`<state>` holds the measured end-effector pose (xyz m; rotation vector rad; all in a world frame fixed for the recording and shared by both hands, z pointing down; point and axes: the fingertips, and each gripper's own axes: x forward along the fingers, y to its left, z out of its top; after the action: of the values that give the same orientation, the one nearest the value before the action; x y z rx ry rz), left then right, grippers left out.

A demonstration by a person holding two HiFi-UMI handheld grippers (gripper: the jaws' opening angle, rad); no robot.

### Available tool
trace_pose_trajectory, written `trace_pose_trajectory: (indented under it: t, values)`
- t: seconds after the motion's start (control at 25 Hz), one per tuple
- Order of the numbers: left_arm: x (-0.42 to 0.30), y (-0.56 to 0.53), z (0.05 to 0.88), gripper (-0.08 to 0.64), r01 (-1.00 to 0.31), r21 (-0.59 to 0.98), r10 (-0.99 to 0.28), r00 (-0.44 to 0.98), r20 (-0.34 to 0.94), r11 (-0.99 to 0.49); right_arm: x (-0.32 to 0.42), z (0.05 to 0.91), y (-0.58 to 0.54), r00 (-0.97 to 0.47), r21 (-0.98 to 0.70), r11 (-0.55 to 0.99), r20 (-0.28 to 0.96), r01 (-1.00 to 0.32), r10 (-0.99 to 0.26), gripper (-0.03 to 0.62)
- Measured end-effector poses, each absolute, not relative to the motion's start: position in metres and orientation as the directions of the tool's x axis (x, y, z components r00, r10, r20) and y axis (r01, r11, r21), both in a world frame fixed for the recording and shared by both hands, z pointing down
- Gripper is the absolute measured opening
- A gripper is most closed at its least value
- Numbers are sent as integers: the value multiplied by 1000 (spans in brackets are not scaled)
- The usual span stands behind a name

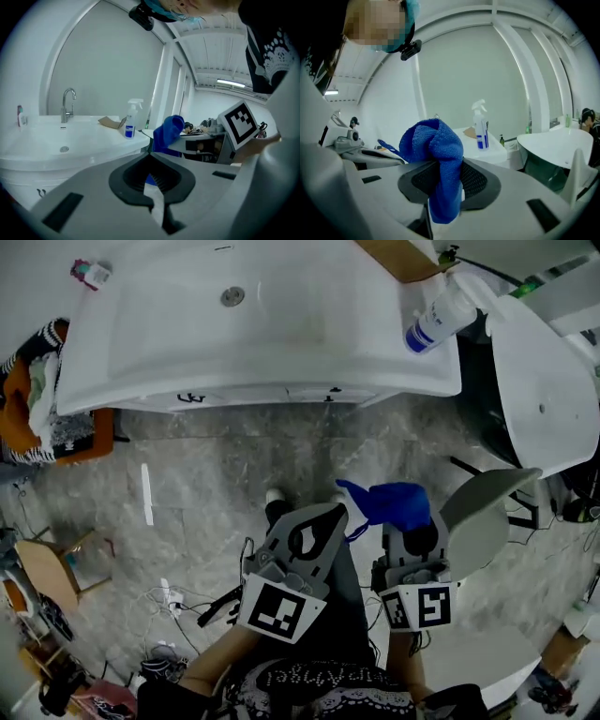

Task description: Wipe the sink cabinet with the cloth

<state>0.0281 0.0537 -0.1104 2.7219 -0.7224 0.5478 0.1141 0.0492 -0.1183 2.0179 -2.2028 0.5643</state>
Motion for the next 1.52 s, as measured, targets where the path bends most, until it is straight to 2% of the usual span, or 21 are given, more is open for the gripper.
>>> trace_pose_trajectory:
  t: [0.28, 0.48, 0.8, 1.2, 1.52]
  values:
    - [27, 90, -190, 3, -596, 145, -501, 763, 410, -790, 112, -190, 76, -172, -220, 96, 360, -971, -917, 115]
    - [23, 110, -201, 3, -620, 191, -537, 767, 351, -761, 102, -199, 92, -219, -241, 134, 373, -961, -902, 117]
    - [3, 119, -206, 3, -692, 123, -627, 704, 335, -711, 98, -200, 119, -266, -230, 192, 350, -954, -898, 115]
    - [53, 135, -208, 3, -616, 147, -553, 771, 317, -774, 127, -190, 140, -216, -221, 135, 396, -966, -893, 115]
    - [47, 132, -212, 3, -641, 121, -588, 752, 298, -758, 120, -196, 146, -236, -207, 168, 366, -964, -900, 116]
